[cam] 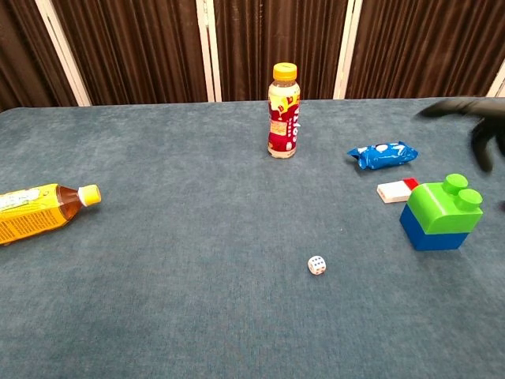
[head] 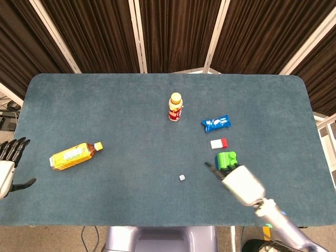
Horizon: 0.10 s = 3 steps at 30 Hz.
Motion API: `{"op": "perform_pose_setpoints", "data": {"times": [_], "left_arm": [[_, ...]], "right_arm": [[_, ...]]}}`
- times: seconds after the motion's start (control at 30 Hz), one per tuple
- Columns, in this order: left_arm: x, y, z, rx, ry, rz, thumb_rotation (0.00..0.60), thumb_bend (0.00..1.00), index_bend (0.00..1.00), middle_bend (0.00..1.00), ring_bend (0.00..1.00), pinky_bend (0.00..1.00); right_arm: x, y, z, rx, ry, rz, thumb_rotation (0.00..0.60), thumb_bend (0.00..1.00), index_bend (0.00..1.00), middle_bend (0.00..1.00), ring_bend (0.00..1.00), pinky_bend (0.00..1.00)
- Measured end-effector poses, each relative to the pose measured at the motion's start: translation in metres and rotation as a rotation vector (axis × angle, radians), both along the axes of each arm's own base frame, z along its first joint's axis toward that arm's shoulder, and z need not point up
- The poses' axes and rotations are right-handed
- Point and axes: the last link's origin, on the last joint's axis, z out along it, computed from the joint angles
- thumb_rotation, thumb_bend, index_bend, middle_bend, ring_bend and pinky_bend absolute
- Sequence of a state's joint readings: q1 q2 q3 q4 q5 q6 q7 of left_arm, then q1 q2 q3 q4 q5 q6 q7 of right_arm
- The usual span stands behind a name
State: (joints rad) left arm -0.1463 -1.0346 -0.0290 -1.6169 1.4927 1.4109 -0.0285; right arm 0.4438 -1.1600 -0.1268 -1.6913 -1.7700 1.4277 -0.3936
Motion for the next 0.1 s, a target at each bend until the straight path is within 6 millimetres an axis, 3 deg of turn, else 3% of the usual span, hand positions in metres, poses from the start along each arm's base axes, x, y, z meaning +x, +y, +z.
{"op": "perform_pose_setpoints", "data": {"times": [0.1], "left_arm": [[0.002, -0.003, 0.003, 0.012, -0.005, -0.008, 0.600, 0.00, 0.00, 0.00, 0.00, 0.00]], "right_arm": [[-0.022, 0.010, 0.021, -0.072, -0.083, -0.089, 0.600, 0.00, 0.03, 0.00, 0.00, 0.00]]}}
